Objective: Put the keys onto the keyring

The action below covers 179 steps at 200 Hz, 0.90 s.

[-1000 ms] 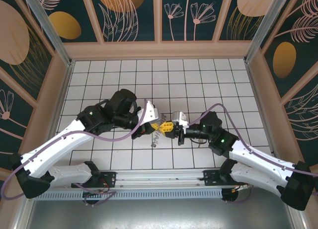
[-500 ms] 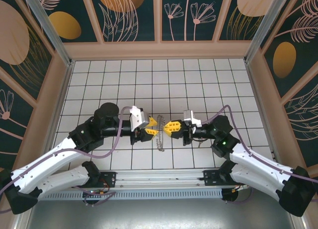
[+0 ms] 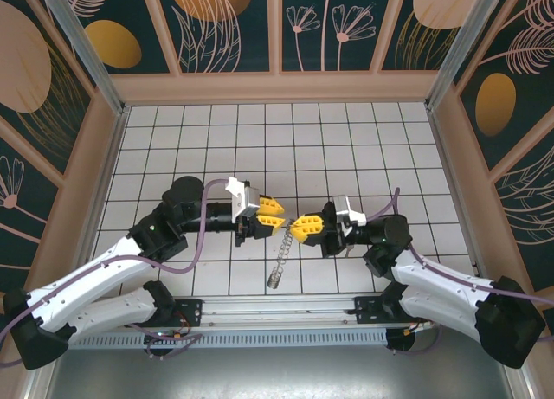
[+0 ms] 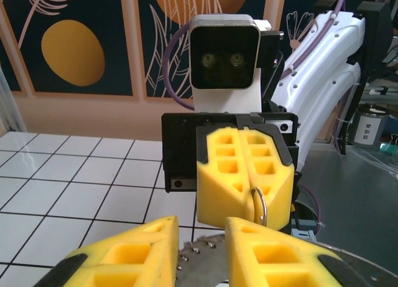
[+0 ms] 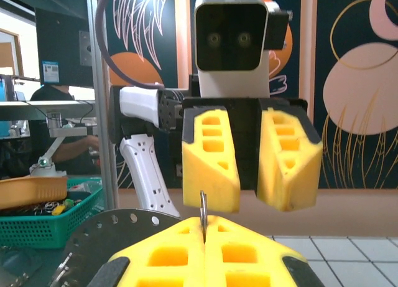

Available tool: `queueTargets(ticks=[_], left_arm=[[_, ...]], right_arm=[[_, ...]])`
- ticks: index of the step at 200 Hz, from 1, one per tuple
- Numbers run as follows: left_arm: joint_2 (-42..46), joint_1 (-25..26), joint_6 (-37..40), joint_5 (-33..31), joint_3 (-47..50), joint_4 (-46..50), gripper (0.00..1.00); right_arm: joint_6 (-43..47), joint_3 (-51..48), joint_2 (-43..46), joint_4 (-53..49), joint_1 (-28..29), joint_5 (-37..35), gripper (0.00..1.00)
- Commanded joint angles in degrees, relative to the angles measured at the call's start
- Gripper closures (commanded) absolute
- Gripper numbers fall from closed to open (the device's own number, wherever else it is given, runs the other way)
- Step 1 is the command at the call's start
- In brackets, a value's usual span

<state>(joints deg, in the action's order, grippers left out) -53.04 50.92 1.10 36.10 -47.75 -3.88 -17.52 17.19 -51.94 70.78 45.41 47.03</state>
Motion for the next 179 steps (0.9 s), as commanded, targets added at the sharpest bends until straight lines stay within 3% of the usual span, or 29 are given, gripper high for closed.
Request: queueTargets(ticks=[1,179], left_arm=[[-0.10,0.06,-1.10,2.34,0.37,-3.61,0.78],[-2.67,1.24,-1.61,4.70,-1.14,-4.81,0.74]], right_arm=[[-2.34,-0.69,-0.29,8.86,-0.32,-2.44,1.00],[-5.64,-1.19,-3.42,15.70,-1.16,-4.49,1.00]])
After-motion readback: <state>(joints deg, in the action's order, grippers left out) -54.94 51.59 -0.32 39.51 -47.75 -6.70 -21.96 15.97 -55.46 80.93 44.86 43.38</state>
